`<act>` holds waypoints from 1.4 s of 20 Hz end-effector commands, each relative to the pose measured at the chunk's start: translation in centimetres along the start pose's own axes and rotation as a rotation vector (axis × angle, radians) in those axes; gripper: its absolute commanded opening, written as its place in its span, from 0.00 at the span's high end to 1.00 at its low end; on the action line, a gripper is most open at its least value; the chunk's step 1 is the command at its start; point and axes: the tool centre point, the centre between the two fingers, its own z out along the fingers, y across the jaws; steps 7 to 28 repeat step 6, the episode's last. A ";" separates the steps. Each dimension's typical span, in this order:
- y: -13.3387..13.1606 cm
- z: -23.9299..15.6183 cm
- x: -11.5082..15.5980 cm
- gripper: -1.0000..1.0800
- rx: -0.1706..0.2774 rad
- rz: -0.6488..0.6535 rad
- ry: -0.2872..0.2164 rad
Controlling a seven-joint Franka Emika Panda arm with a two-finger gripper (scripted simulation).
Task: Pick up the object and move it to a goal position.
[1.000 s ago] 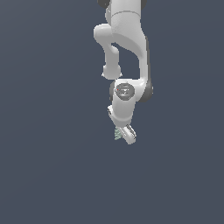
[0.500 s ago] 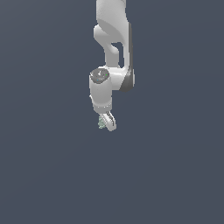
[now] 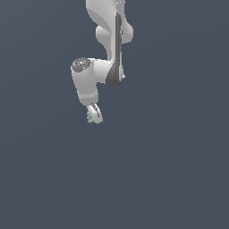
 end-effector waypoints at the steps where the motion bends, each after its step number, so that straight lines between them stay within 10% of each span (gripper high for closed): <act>1: 1.0 -0.3 0.6 1.00 0.000 -0.002 0.000; 28: 1.7 -0.6 1.2 1.00 0.000 -0.002 0.001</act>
